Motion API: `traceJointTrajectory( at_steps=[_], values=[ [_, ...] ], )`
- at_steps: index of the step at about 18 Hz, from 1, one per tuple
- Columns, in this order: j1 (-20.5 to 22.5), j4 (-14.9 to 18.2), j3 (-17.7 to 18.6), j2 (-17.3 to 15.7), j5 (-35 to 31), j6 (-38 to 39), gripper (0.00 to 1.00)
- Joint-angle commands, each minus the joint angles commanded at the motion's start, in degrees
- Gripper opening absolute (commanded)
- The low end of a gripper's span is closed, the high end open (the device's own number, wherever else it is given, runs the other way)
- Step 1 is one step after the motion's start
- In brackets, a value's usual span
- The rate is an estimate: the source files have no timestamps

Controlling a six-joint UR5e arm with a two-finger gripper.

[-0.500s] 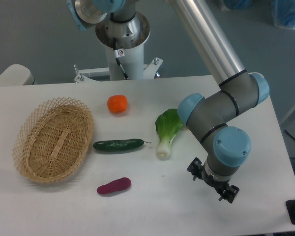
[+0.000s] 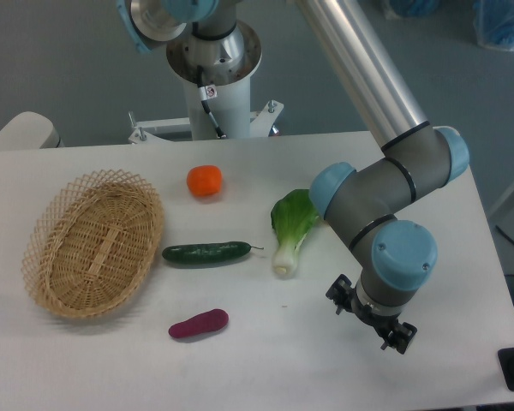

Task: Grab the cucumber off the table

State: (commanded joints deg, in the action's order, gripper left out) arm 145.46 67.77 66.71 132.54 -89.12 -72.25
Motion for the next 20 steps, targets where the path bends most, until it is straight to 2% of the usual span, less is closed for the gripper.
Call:
traceJointTrajectory(
  at_steps=[5, 7, 9, 11, 14, 20],
  values=[
    [-0.44, -0.70, 0.17, 0.00, 0.09, 0.97, 1.00],
    [-0.70, -1.58, 1.40, -0.61, 0.53, 3.58, 1.00],
    [-1.76, -6.04, 4.12, -1.40, 1.14, 11.48, 1.00],
    [-2.02, -8.78, 7.63, -3.16, 1.32, 12.13, 1.00],
    [-2.55, -9.23, 12.73, -6.40, 1.41, 11.17, 1.00],
    [-2.81, -9.23, 23.54, -14.49, 3.69, 2.91, 1.00]
  ],
)
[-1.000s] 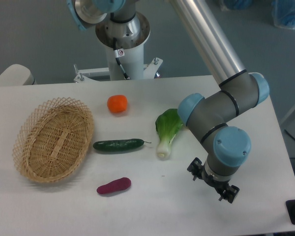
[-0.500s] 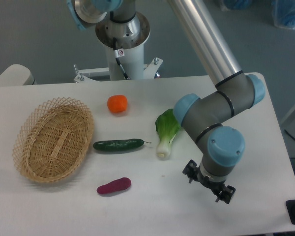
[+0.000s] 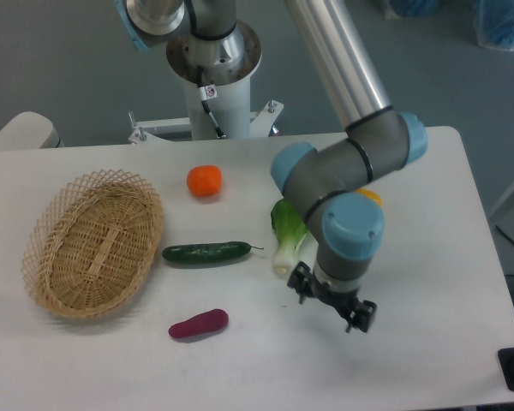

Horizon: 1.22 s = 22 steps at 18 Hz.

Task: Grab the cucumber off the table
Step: 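Move the gripper over the green cucumber and lower it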

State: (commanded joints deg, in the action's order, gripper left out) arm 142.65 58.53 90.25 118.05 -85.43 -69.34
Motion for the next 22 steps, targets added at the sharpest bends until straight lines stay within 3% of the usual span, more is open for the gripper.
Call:
traceJointTrajectory(
  at_steps=[11, 22],
  values=[
    [-6.94, -0.09, 11.08, -6.51, -0.35, -1.86, 1.00],
    [-11.16, -3.07, 15.40, -5.38, -0.53, -2.38, 1.00]
  ],
)
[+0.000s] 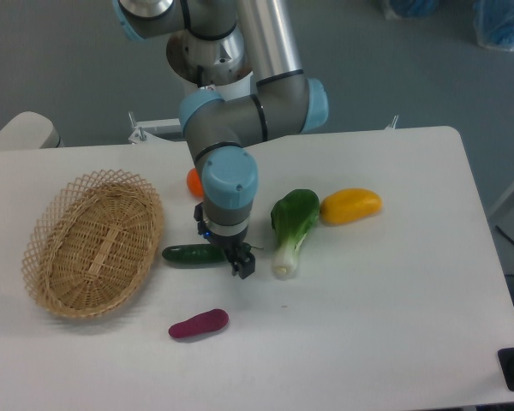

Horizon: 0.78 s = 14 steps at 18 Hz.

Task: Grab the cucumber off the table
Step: 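Move the gripper over the green cucumber and lower it, then close the gripper around the middle of the cucumber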

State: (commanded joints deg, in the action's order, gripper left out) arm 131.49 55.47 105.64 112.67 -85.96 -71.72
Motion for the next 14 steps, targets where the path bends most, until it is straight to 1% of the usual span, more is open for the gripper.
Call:
traceJointTrajectory(
  at_steps=[3, 4, 6, 8, 10, 14],
  values=[
    [-0.53, -0.36, 1.14, 0.44, -1.57, 0.00, 1.00],
    [-0.62, -1.31, 1.49, 0.44, -1.93, 0.00, 1.00],
    [-0.97, -4.38, 2.55, 1.06, -2.02, 0.09, 0.98],
    [-1.32, -5.19, 2.81, 1.50, -2.11, 0.53, 0.86],
    [-1.32, -5.28, 2.73, 1.50, -2.11, 0.62, 0.68],
    [-1.32, -5.19, 2.46, 1.50, -2.11, 0.70, 0.38]
  ],
)
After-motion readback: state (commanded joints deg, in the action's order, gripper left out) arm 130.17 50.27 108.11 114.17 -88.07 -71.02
